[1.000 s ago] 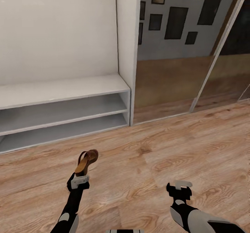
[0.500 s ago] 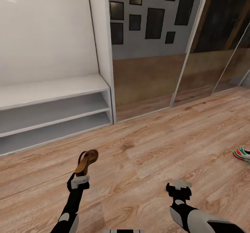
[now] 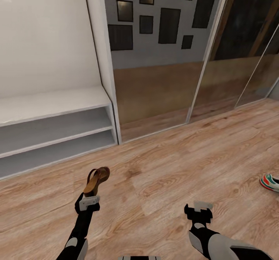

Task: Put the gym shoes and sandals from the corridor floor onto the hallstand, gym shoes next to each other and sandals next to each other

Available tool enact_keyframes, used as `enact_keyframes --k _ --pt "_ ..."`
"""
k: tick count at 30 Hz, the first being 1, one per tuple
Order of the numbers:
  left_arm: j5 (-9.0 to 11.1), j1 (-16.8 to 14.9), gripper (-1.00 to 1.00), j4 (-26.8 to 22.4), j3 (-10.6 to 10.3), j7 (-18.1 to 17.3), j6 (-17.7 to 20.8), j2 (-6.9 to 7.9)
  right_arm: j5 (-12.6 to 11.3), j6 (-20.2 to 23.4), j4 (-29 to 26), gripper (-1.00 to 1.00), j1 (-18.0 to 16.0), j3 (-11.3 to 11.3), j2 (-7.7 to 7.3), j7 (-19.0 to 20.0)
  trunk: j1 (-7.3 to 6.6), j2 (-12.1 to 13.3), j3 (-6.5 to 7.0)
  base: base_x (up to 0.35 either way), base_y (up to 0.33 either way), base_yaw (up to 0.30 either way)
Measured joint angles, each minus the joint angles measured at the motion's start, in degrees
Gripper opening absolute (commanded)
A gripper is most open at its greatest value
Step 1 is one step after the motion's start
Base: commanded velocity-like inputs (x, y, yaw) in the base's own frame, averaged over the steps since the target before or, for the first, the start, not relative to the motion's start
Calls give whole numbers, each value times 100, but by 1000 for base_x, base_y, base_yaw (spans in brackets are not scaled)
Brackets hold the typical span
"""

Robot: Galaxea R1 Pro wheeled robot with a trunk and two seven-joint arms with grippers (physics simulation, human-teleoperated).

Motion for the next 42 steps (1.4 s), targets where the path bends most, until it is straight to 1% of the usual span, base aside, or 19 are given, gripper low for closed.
enact_keyframes --k 1,5,16,23,35,42 --pt "1 0 -100 2 1 -1 0 0 2 1 2 100 0 2 40 3 0 0 0 153 -305 0" --pt "1 0 -100 2 1 0 0 0 0 1 3 100 0 0 83 5 0 0 0 94 -323 0" --pt "1 0 -100 0 2 3 0 0 0 1 4 100 0 1 122 6 0 0 0 49 -342 0" --pt "0 0 -100 -3 -6 4 0 0 0 1 4 100 0 1 184 6 0 0 0 205 -298 0" --pt "0 0 -100 1 0 0 0 0 -1 1 4 100 3 1 195 6 0 0 0 273 -238 0" --pt "0 0 -100 0 -1 0 0 0 0 7 4 100 7 1 195 6 0 0 0 113 -314 0"
